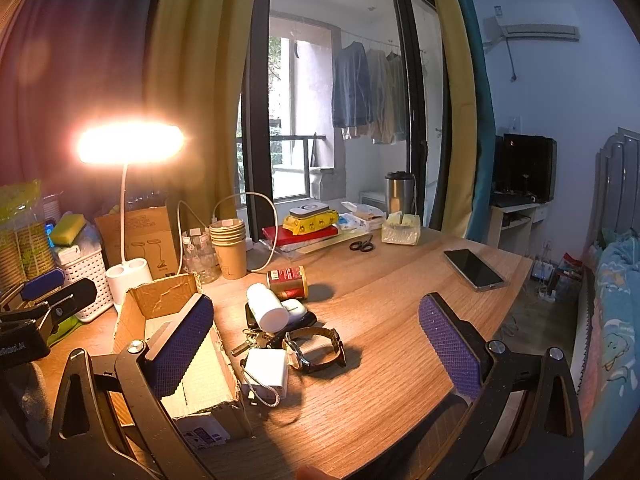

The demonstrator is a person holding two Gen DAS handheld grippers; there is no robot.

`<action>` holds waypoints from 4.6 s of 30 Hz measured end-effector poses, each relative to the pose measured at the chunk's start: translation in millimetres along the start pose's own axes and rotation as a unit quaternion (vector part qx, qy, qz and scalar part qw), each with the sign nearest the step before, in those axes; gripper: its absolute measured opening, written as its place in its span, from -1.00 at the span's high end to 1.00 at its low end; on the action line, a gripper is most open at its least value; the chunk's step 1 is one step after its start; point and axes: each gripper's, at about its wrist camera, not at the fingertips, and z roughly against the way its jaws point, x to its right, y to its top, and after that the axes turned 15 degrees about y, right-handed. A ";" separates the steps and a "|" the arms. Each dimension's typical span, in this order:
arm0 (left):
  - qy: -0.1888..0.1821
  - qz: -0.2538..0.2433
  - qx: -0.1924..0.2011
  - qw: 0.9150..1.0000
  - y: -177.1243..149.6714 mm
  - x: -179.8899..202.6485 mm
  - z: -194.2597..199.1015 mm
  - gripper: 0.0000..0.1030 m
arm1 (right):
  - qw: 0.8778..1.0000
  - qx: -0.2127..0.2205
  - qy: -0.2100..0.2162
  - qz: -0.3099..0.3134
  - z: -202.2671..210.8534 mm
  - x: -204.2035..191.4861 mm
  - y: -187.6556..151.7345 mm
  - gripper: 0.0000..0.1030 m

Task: Organize rigid objects

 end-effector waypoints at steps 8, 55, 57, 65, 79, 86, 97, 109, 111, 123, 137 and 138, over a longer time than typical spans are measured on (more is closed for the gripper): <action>0.001 -0.001 0.001 1.000 -0.8 0.7 1.6 -0.96 | 1.000 0.000 0.000 0.000 -0.3 -0.1 -0.2 -1.00; 0.043 -0.026 -0.042 0.998 -4.4 5.4 -20.0 -0.96 | 1.000 -0.021 0.000 -0.006 -10.7 6.1 -5.4 -1.00; 0.048 -0.031 -0.069 0.996 -8.3 6.4 -30.0 -0.96 | 1.000 -0.025 -0.001 -0.008 -13.9 8.3 -6.7 -1.00; 0.050 -0.027 -0.195 0.979 -35.3 11.6 -64.3 -0.96 | 0.999 -0.047 -0.008 -0.024 -27.9 25.8 -11.6 -1.00; 0.056 0.025 -0.343 0.937 -77.7 9.0 -90.6 -0.52 | 0.994 -0.071 0.011 -0.077 -51.4 73.5 -21.3 -1.00; 0.058 -0.001 -0.353 0.934 -78.5 17.9 -89.9 0.29 | 0.991 -0.087 0.019 -0.102 -61.0 87.5 -31.6 -1.00; 0.069 -0.025 -0.342 0.937 -74.5 5.8 -103.1 0.75 | 0.988 -0.118 0.035 -0.091 -83.3 80.9 -41.0 -1.00; 0.061 -0.022 -0.323 0.944 -62.9 -4.4 -139.9 0.82 | 0.983 -0.165 0.054 -0.059 -135.7 77.4 -44.2 -1.00; 0.057 -0.019 -0.316 0.947 -61.8 -5.2 -143.9 0.82 | 0.981 -0.175 0.061 -0.061 -143.5 78.7 -44.0 -1.00; 0.064 -0.015 -0.300 0.952 -61.9 -4.7 -147.2 0.82 | 0.966 -0.238 0.090 -0.036 -171.1 67.6 -47.3 -1.00; 0.068 -0.011 -0.280 0.958 -64.9 -5.8 -138.5 0.79 | 0.959 -0.256 0.108 -0.050 -183.6 68.6 -48.6 -0.45; 0.068 -0.010 -0.280 0.957 -64.6 -6.5 -139.0 0.78 | 0.959 -0.256 0.108 -0.049 -183.1 68.1 -48.6 -0.45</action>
